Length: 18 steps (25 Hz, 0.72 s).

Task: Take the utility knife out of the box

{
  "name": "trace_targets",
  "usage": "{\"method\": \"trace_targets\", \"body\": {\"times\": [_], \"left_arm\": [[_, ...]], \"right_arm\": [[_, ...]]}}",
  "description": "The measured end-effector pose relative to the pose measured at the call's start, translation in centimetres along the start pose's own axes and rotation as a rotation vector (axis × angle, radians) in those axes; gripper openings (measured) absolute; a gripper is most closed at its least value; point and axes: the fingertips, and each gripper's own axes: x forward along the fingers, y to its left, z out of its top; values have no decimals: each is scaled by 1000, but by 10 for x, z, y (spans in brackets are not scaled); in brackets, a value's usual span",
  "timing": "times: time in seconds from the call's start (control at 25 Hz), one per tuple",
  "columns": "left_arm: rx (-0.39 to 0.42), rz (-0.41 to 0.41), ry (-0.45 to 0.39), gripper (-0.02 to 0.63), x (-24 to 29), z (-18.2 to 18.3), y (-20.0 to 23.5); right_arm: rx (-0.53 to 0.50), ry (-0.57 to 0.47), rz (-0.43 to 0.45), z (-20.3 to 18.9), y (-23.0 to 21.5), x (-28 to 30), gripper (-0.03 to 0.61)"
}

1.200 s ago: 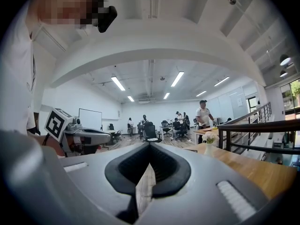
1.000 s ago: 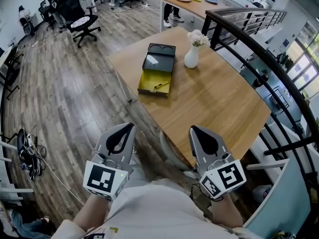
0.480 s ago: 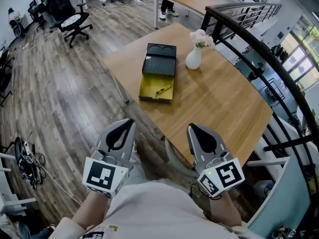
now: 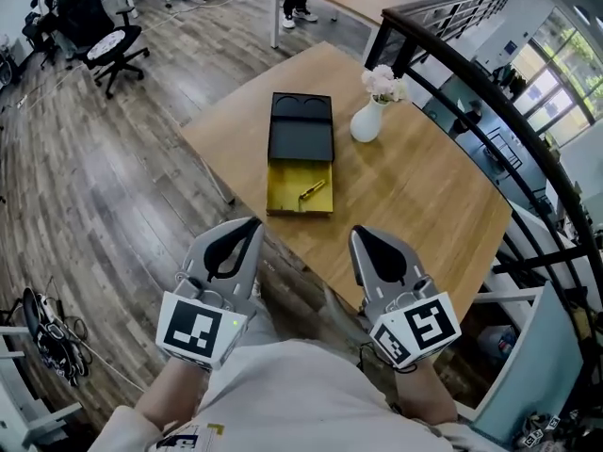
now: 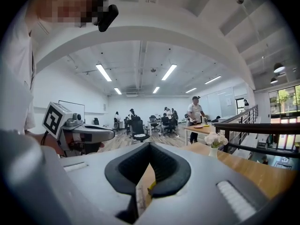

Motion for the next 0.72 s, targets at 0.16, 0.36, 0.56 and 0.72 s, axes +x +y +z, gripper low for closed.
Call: {"method": "trace_targets", "body": {"times": [0.16, 0.36, 0.56, 0.72], "left_arm": [[7, -42, 11, 2, 27, 3, 36], [23, -95, -6, 2, 53, 7, 84], [17, -156, 2, 2, 78, 13, 123], [25, -208, 4, 2, 100, 11, 137]], "right_arm": [[-9, 27, -52, 10, -7, 40, 0], [-11, 44, -108, 20, -8, 87, 0], [-5, 40, -166, 36, -13, 132, 0], [8, 42, -212, 38, -24, 153, 0]]}}
